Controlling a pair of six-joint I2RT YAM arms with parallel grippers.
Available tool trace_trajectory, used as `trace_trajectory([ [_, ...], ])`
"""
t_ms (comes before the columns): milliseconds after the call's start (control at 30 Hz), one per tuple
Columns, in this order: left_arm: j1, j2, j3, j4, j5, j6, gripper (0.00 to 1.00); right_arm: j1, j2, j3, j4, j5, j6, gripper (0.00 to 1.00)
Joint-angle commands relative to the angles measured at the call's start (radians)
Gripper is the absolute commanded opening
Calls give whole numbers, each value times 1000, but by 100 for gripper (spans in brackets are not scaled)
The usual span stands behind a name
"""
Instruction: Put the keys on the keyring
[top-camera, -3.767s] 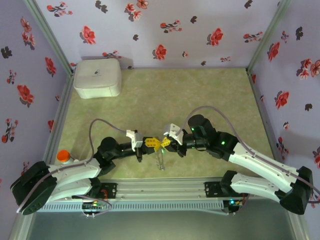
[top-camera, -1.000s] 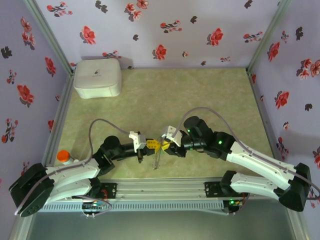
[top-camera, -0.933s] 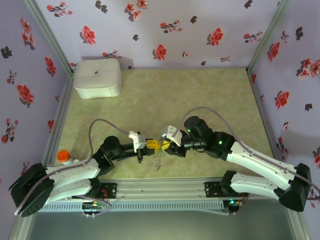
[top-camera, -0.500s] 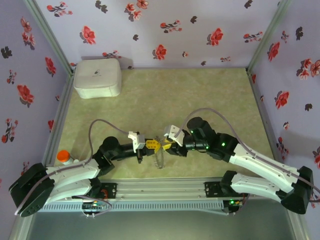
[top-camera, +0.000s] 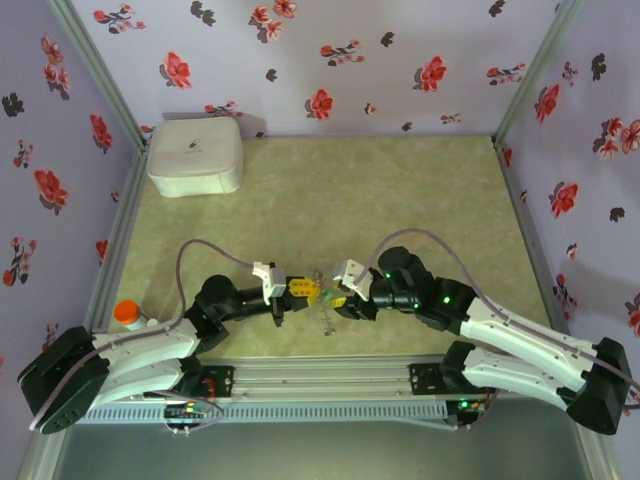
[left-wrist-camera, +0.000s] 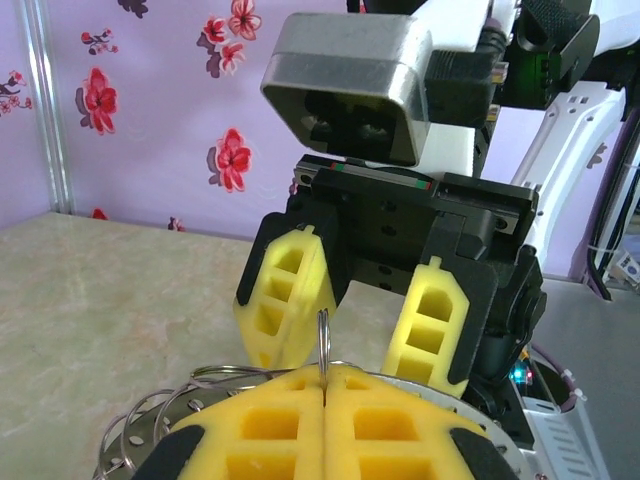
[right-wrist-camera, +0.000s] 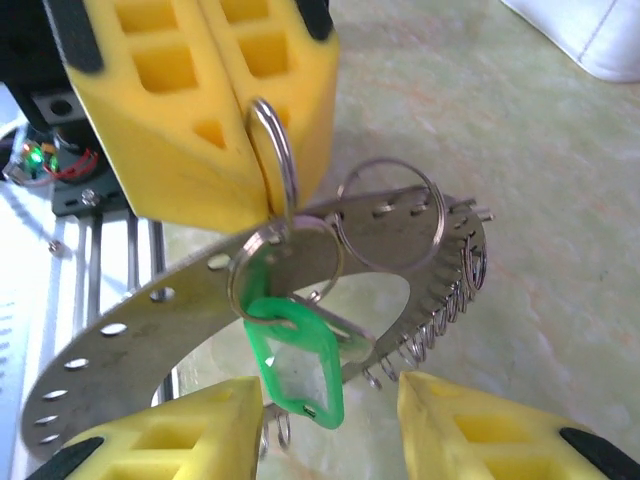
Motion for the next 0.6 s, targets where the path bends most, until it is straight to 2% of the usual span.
trace_trajectory([
  [0, -4, -12, 6, 80, 20, -37, 0, -1, -11, -21, 98, -67, 33, 42],
  [200, -4, -7, 12, 97, 26, -47, 0, -2, 9, -38, 135, -122, 57, 38],
  [567, -4, -12, 15, 101, 26, -35, 0, -2, 12, -54, 180, -168, 94, 22],
])
